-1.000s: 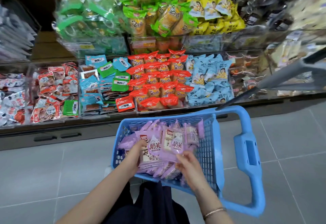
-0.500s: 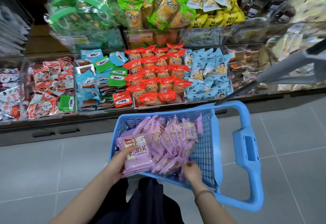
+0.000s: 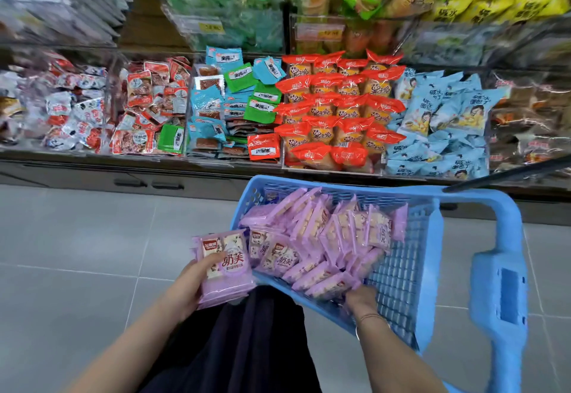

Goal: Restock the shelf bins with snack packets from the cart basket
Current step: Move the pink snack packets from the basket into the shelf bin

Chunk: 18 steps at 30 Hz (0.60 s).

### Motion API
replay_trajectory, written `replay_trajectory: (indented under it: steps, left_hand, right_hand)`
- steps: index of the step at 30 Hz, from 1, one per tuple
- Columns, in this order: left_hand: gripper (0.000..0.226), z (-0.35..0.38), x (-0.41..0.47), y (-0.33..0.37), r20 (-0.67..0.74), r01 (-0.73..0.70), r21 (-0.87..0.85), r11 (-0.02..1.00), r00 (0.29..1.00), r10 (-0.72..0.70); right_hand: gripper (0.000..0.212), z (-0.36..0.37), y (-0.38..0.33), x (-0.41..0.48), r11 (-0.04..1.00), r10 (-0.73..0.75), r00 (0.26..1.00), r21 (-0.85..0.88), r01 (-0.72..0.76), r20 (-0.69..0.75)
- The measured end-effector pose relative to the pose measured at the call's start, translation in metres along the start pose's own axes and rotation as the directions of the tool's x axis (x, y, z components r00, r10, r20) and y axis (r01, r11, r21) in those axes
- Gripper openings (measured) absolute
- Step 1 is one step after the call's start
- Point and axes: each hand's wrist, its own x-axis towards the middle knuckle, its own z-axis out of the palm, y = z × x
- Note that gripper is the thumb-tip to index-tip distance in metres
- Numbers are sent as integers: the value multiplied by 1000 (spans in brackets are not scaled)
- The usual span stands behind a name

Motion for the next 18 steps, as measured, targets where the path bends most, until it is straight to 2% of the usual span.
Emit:
replay_trajectory:
  steps: [2, 4, 9, 13, 16, 18]
  left_hand:
    - [40, -3, 0, 1, 4, -6, -27, 1000, 1000, 6]
    - [39, -1, 0, 3, 24, 20, -53, 998, 1000, -18]
    - [53, 17, 0, 23, 117, 62, 50, 997, 991, -67]
    - [59, 24, 4, 48, 209, 23, 151, 988, 976, -54]
    - [50, 14, 3, 71, 223, 22, 170, 985, 973, -60]
    - [44, 0, 0, 92, 237, 21, 178, 984, 969, -64]
  right_hand:
    - [30, -4, 0, -5, 999, -37, 998, 27, 38, -51]
    - [26, -13, -1, -19, 997, -79, 992, -34, 76, -99]
    - [23, -35, -10, -85, 953, -259, 900, 61, 298, -351]
    - [43, -33, -32, -147, 842, -501, 743, -52, 537, -443]
    - [60, -10, -64, -197, 706, -682, 617, -131, 696, -394]
    - [61, 16, -91, -227, 595, -787, 516, -196, 779, -339]
